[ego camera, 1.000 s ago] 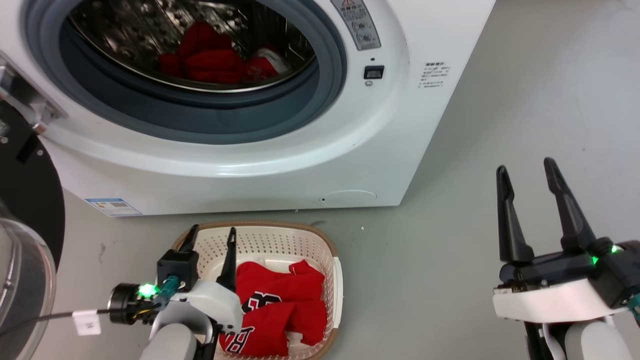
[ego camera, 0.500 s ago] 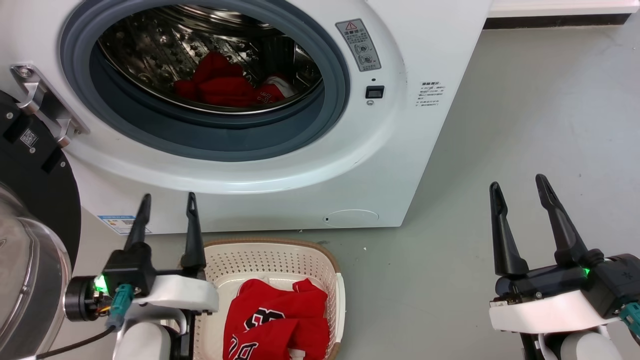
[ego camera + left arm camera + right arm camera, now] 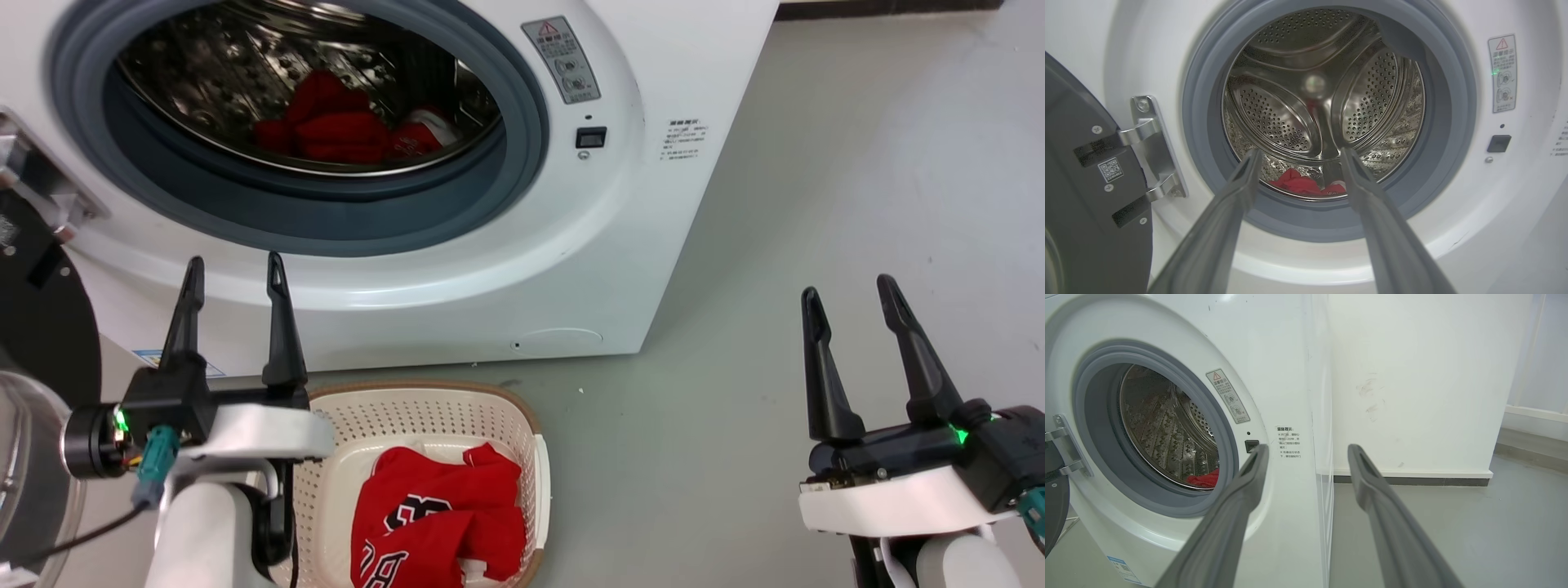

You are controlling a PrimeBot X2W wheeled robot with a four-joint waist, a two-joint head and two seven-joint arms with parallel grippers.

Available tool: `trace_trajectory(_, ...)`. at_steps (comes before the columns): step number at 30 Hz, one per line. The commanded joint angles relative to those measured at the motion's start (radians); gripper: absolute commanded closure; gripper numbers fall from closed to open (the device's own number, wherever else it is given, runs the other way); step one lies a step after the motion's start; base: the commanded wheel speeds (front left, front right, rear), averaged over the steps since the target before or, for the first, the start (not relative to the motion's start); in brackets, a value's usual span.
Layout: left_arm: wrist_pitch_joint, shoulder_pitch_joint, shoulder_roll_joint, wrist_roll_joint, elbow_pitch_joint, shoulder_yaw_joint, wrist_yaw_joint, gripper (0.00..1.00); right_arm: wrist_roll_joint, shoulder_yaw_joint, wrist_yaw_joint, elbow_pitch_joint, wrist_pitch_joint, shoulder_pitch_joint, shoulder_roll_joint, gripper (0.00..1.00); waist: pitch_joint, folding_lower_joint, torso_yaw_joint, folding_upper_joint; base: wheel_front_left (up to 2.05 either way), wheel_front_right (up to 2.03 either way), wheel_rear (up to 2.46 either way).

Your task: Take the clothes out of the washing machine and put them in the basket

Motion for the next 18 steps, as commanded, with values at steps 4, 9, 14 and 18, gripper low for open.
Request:
trace_trajectory(4,-0.003,-0.083,0.01,0.01,0.04,0.026,-0.025,0.0,0.012,-0.001,-0.001,-0.012,-0.002,-0.039,0.001,0.0,0.055,0.0001,-0.026,0.0,0.0,0.0,0.0)
trace_trajectory(9,-0.003,-0.206,0.037,0.013,0.111,0.046,-0.054,0.0,0.019,-0.01,-0.001,-0.022,-0.002,-0.073,0.001,0.0,0.128,0.0001,-0.047,0.0,0.0,0.0,0.0)
trace_trajectory(14,-0.003,-0.363,0.081,0.022,0.211,0.054,-0.084,0.0,0.031,-0.022,-0.001,-0.032,-0.002,-0.119,0.001,0.0,0.209,0.0001,-0.073,0.0,0.0,0.0,0.0)
trace_trajectory(18,-0.003,-0.499,0.124,0.034,0.306,0.047,-0.101,0.0,0.04,-0.023,-0.001,-0.04,-0.002,-0.151,0.001,0.0,0.272,0.0001,-0.097,0.0,0.0,0.0,0.0)
